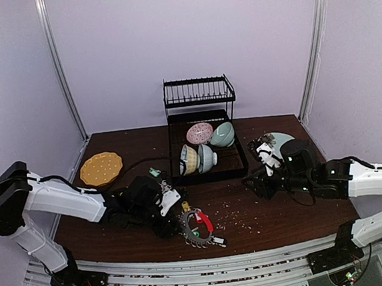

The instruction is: Put the keys on the keyring

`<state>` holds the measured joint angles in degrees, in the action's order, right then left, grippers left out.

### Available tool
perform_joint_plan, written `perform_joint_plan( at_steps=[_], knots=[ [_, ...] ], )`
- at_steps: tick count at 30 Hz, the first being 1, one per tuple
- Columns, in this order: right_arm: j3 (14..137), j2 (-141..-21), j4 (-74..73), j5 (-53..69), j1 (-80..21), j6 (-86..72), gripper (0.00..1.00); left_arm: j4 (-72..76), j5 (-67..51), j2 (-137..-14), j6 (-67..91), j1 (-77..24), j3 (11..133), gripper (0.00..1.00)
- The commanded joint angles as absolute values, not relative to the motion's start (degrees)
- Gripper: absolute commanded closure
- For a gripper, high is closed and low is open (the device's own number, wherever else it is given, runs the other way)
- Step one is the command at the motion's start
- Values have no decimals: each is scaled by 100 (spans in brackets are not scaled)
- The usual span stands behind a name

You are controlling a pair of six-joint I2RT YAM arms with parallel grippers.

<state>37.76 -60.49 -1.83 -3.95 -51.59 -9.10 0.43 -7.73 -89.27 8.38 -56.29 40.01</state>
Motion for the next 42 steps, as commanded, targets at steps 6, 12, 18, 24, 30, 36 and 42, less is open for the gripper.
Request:
perform_joint_plan(
  at_steps=[6,12,18,24,30,36,42],
  knots=[
    [3716,-5630,-788,-711,-3531,-1449,40,-223,160,-7117,1142,-4316,4178,2],
    [3390,-5260,-724,-288,-2784,-1476,37,-192,432,-6832,1496,-3289,3872,2],
    [3353,-5253,-963,-350,-2491,-1498,2,192,811,-7007,2301,-2865,3682,2],
    [2927,-4961,162,-211,-901,-1663,0,1033,2813,-6782,2556,-2084,3155,2],
    [1952,-5395,2815,-1198,-345,-1404,0,3117,3894,-6767,1307,-1518,2519,2],
    [993,-6596,5683,-1126,-113,-995,0,5379,3080,-7383,971,-793,1614,2],
    [813,-7547,7205,-785,-97,-634,0,5947,2649,-8329,210,-776,1919,2]
  ],
)
